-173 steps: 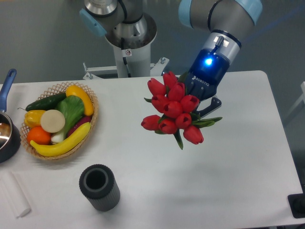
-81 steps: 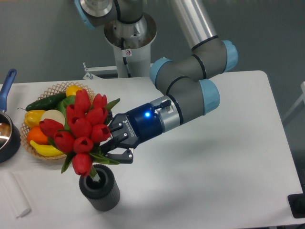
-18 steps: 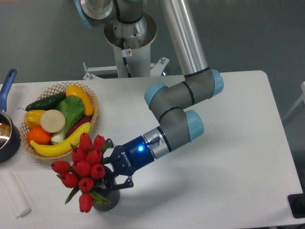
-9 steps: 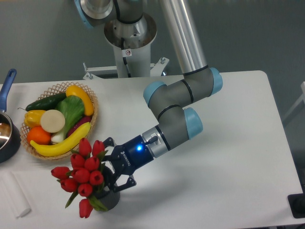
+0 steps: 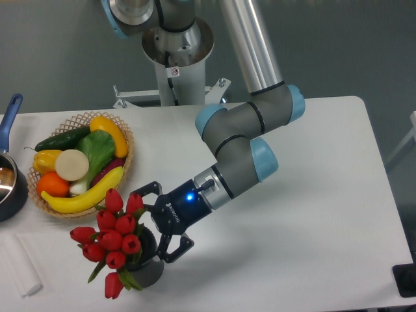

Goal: Insert the flowers into the vase

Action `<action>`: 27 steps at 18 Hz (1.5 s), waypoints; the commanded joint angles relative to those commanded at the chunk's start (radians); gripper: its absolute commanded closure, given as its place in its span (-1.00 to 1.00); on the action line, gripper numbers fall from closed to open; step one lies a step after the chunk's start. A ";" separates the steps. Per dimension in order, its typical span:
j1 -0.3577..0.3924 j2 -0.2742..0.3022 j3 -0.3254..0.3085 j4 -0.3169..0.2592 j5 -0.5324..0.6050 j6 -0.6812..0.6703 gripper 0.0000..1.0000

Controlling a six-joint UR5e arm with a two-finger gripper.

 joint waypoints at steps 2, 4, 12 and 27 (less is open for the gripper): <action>0.009 0.031 -0.014 0.000 0.097 0.060 -1.00; 0.026 0.066 -0.014 0.002 0.170 0.071 -1.00; 0.146 0.288 -0.045 -0.008 0.443 0.027 -1.00; 0.285 0.515 0.009 -0.357 0.890 0.345 -1.00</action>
